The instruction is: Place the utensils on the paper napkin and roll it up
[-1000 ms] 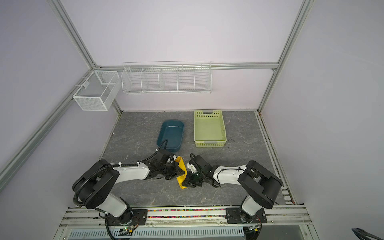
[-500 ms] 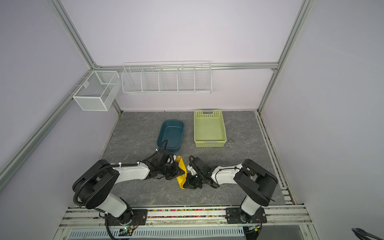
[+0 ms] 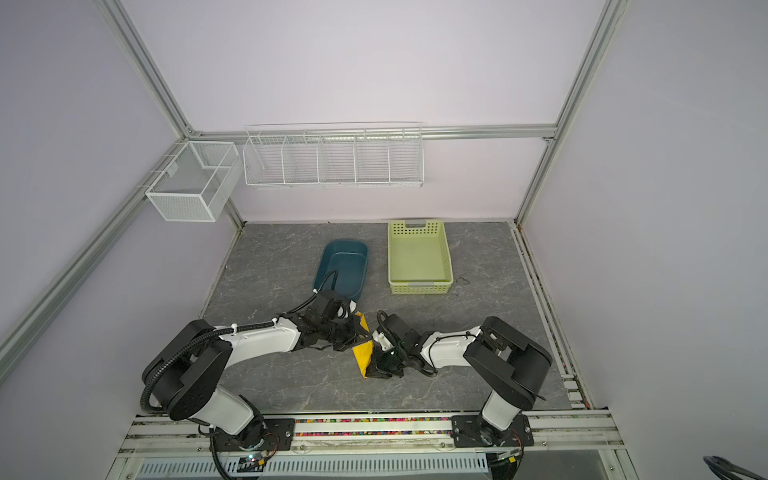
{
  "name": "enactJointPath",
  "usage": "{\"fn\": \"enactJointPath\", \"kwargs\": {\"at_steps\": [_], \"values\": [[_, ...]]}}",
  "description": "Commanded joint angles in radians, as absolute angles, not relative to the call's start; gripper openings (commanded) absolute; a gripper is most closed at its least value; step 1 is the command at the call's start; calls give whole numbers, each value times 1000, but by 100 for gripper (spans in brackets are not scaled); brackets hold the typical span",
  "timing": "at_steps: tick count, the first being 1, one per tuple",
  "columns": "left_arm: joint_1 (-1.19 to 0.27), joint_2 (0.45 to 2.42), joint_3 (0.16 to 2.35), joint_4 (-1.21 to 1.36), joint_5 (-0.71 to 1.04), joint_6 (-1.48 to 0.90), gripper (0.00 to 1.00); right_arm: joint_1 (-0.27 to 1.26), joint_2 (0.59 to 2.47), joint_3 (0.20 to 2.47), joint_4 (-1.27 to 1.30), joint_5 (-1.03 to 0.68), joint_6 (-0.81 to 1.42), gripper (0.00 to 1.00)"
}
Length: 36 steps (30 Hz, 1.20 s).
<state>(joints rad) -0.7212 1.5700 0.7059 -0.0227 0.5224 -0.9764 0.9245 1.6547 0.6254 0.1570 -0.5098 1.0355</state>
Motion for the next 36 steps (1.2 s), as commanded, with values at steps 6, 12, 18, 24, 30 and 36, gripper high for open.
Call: {"fn": "enactJointPath", "kwargs": {"at_steps": [6,12,18,24,30,36], "values": [[-727,1664,826,-110,553,-889,0,930,1683,601,132,-495,1031,7],[-727,1732,868,-130,569,-861,0,930,1666,596,121,-494,1023,7],[-727,1760,877,-146,505,-851,0,927,1640,605,36,-499,957,7],[-727,1754,849,-148,455,-867,0,902,1597,601,-80,-503,848,7],[-727,1693,765,-125,410,-913,0,861,1580,615,-183,-528,733,7],[-727,1631,671,-69,366,-978,1,842,1574,638,-206,-562,684,7]]}}
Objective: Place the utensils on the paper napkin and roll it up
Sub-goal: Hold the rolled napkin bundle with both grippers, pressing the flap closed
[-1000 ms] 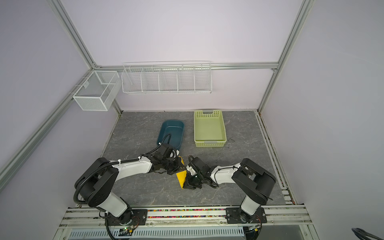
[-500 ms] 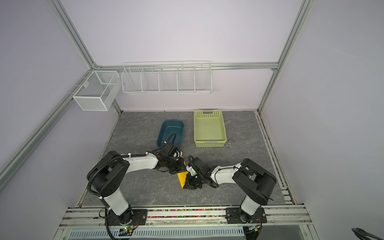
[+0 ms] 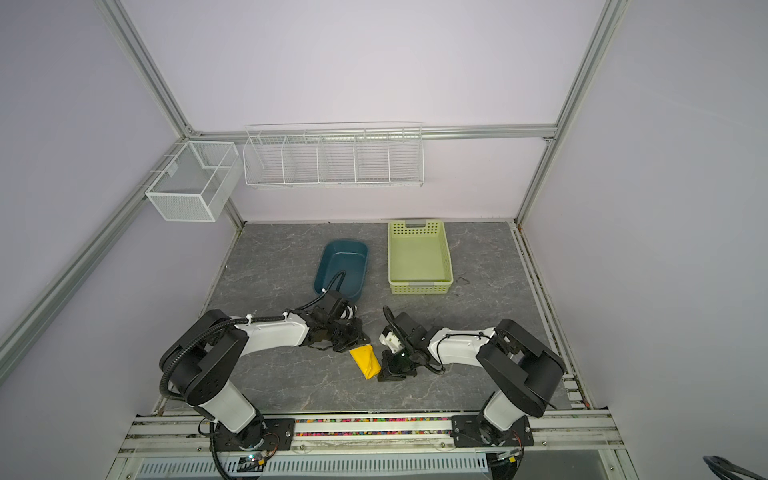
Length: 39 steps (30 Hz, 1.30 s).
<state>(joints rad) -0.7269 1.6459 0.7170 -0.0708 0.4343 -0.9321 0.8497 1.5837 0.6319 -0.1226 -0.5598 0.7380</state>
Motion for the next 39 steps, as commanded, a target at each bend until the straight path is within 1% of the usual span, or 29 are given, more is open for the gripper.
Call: {"fn": "enactJointPath", "kwargs": {"at_steps": [1,6,11,14,20,27,39], "values": [[-727,1623,658,-60,359,-987,1,844,1567,640,-202,-566,690,7],[-727,1596,626,-57,328,-1005,0,848,1490,609,-134,-567,794,11],[-727,1572,595,-35,302,-1036,0,867,1437,540,32,-543,967,12],[-727,1562,578,-19,291,-1055,0,876,1442,516,128,-524,1050,12],[-727,1534,548,-6,269,-1075,0,881,1498,499,263,-514,1142,11],[-727,1543,548,0,278,-1075,0,880,1519,495,276,-473,1167,10],[-727,1536,555,-1,280,-1075,0,882,1647,502,322,-520,1158,9]]}}
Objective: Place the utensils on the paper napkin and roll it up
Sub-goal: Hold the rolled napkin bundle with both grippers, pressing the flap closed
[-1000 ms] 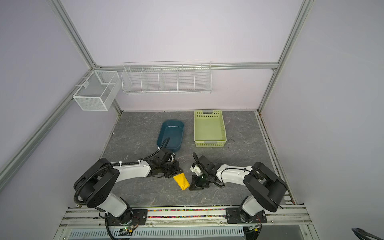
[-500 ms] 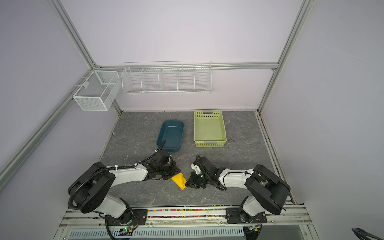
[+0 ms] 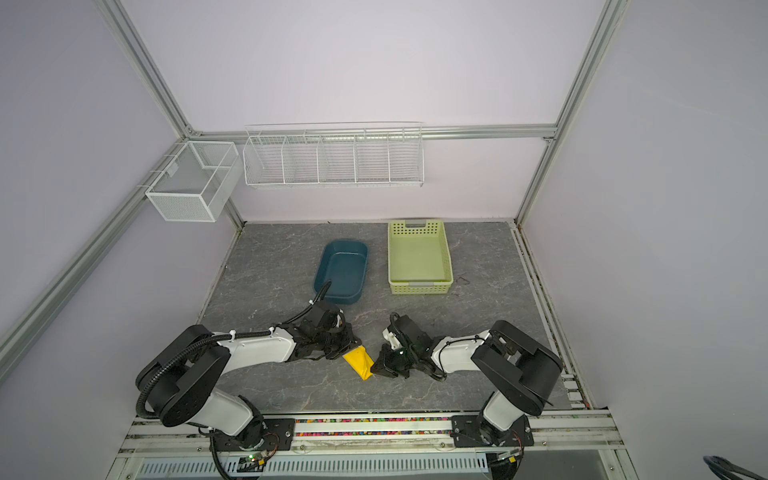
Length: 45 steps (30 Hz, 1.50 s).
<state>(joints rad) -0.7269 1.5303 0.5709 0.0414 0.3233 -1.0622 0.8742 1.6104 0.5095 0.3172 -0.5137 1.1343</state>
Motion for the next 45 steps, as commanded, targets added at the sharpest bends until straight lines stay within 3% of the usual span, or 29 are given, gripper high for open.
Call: {"fn": "enactJointPath", "kwargs": {"at_steps": [1,12,19,31,45], "values": [[-727,1536,557,-4,281,-1074,0,881,1652,503,322,-524,1156,9],[-727,1539,561,-9,281,-1074,0,890,1538,543,216,-503,1102,10],[-727,1544,565,-11,282,-1069,0,918,1602,570,295,-555,1119,10],[-727,1527,583,-35,285,-1056,0,923,1719,598,203,-535,1070,8],[-732,1526,777,-210,333,-899,1,924,1740,621,93,-521,1001,7]]}}
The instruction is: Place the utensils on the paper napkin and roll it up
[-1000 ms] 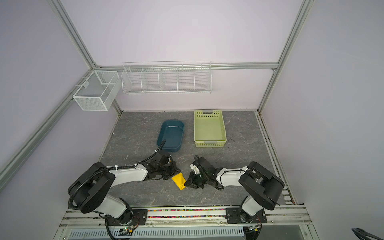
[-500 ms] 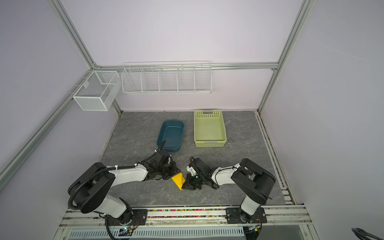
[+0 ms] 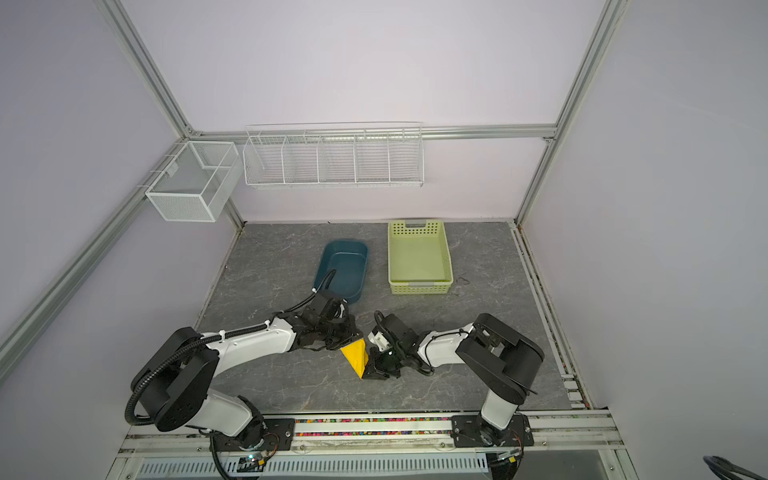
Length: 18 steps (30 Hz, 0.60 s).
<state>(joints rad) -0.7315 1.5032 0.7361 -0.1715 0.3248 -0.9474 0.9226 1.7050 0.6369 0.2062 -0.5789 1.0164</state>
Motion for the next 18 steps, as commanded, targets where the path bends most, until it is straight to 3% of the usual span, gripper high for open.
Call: {"fn": "enactJointPath", "kwargs": {"at_steps": [1,18], "values": [[-732,1537,785,-212,340,-892,1,924,1738,621,90,-518,999,7],[-733,1759,910,-252,433,-755,1,925,1747,614,104,-523,998,7]]}}
